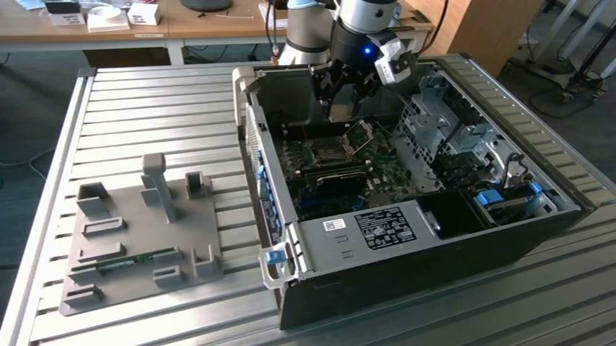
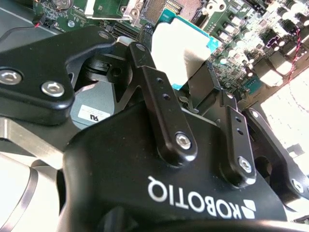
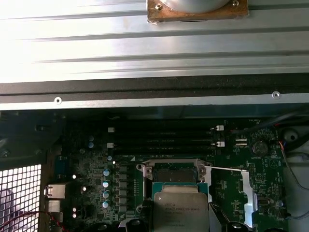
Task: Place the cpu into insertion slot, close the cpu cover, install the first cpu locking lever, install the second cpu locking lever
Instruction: 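Place the cpu into insertion slot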
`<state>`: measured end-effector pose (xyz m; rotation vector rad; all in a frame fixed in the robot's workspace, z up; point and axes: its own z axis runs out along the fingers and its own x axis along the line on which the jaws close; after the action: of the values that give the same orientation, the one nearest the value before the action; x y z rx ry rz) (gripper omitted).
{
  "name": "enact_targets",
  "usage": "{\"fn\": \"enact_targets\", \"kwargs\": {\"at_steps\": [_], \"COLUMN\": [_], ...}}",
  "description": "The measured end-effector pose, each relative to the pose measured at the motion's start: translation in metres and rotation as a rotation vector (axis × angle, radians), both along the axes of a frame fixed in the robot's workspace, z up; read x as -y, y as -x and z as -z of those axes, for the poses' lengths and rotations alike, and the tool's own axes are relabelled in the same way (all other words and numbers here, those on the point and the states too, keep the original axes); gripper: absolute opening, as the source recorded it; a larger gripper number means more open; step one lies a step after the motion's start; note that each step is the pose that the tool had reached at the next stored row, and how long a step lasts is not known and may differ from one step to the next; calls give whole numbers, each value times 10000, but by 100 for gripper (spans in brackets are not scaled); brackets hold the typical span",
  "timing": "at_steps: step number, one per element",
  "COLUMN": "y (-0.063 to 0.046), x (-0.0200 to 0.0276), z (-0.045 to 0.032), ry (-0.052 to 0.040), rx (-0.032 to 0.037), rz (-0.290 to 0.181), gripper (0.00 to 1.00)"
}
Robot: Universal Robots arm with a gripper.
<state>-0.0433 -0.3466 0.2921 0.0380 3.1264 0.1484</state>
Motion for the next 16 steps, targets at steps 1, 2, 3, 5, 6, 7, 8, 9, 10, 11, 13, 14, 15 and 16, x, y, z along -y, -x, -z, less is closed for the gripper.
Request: {"fn": "enact_targets", "kwargs": {"at_steps": [1,2,3,5,6,7,8,9,10,11,13,14,15,16], "y": [0,0,0,0,0,0,0,0,0,0,1,0,0,0], "x": [0,1,0,0,1,0,1,1,1,0,-12,-18,-21,-21], "z": [6,12,20,34,38,41,41,41,43,46,49,49,49,49], "ry": [-1,3,4,2,3,4,6,7,4,2,3,4,4,4], "rx": [0,-2,-2,-1,-2,-2,-3,-4,-2,-1,-1,-2,-2,-2], "rz": [0,0,0,0,0,0,0,0,0,0,2,0,0,-1], "gripper": [54,54,54,54,54,54,54,54,54,54,54,54,54,54]}}
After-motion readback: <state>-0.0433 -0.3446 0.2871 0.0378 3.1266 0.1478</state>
